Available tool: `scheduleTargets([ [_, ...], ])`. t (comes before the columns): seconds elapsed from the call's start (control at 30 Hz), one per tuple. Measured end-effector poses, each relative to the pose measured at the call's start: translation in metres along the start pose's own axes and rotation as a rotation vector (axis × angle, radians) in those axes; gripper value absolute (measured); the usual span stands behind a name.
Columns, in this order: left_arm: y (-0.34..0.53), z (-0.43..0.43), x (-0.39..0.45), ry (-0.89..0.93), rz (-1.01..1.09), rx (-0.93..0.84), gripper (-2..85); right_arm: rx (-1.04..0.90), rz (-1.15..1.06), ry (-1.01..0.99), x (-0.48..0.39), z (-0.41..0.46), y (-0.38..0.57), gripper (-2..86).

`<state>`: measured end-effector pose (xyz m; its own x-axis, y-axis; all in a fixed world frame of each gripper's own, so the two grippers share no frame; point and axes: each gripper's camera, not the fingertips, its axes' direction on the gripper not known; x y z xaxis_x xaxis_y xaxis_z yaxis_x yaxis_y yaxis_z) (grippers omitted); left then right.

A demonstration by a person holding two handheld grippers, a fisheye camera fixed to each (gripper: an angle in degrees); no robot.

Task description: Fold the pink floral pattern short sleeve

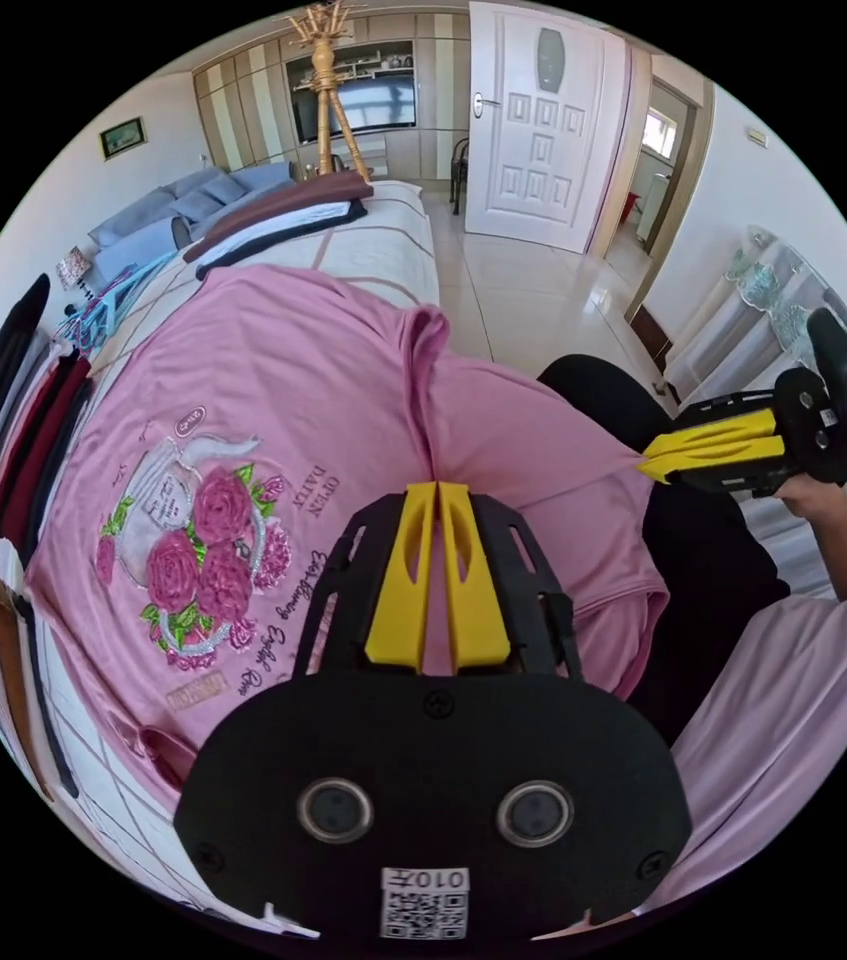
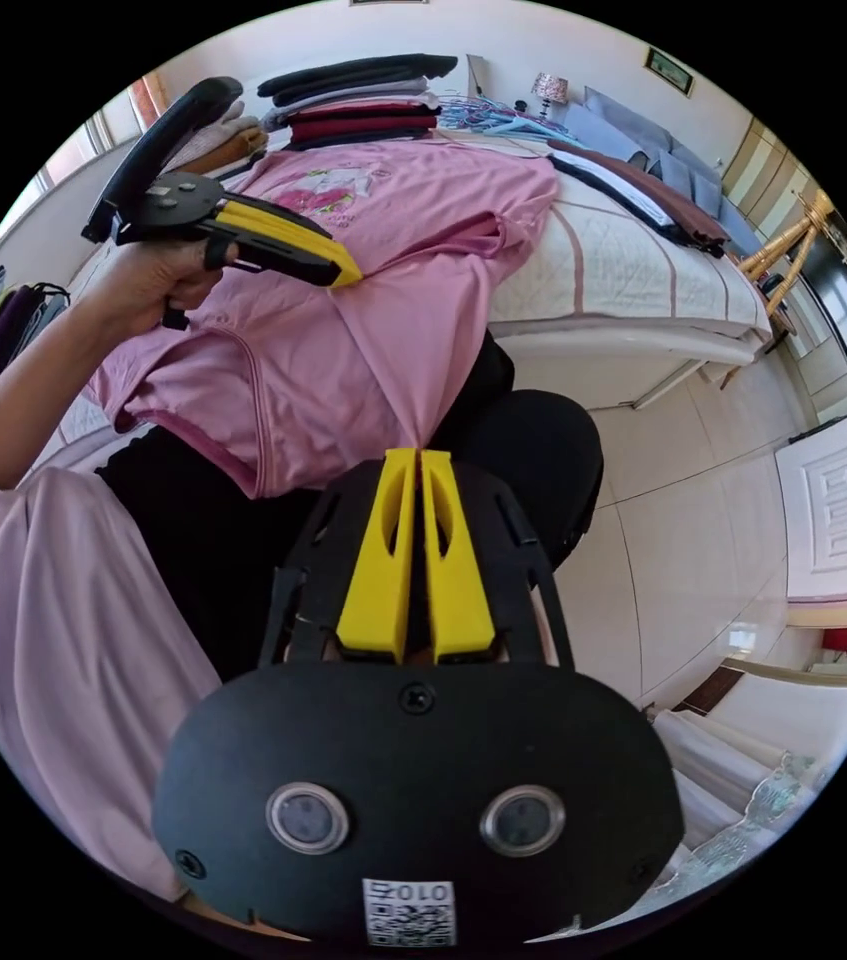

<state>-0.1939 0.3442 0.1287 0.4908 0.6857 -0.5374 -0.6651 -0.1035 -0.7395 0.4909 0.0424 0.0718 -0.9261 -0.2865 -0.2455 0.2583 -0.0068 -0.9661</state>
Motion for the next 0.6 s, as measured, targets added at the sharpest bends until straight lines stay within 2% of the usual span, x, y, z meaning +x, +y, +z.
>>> scheduleTargets([
  [0.17,0.021,-0.041,0.015,-0.077,0.040,0.067,4.1,0.025,-0.094,0.066,-0.018,-0.010,0.001,6.0],
  [0.33,0.124,-0.120,0.039,-0.278,0.170,0.162,6.8,0.144,-0.280,0.122,-0.041,-0.030,0.023,8.2],
  [0.6,0.259,-0.127,0.100,-0.333,0.293,-0.041,8.6,0.100,-0.531,0.143,-0.094,-0.011,0.034,10.5],
])
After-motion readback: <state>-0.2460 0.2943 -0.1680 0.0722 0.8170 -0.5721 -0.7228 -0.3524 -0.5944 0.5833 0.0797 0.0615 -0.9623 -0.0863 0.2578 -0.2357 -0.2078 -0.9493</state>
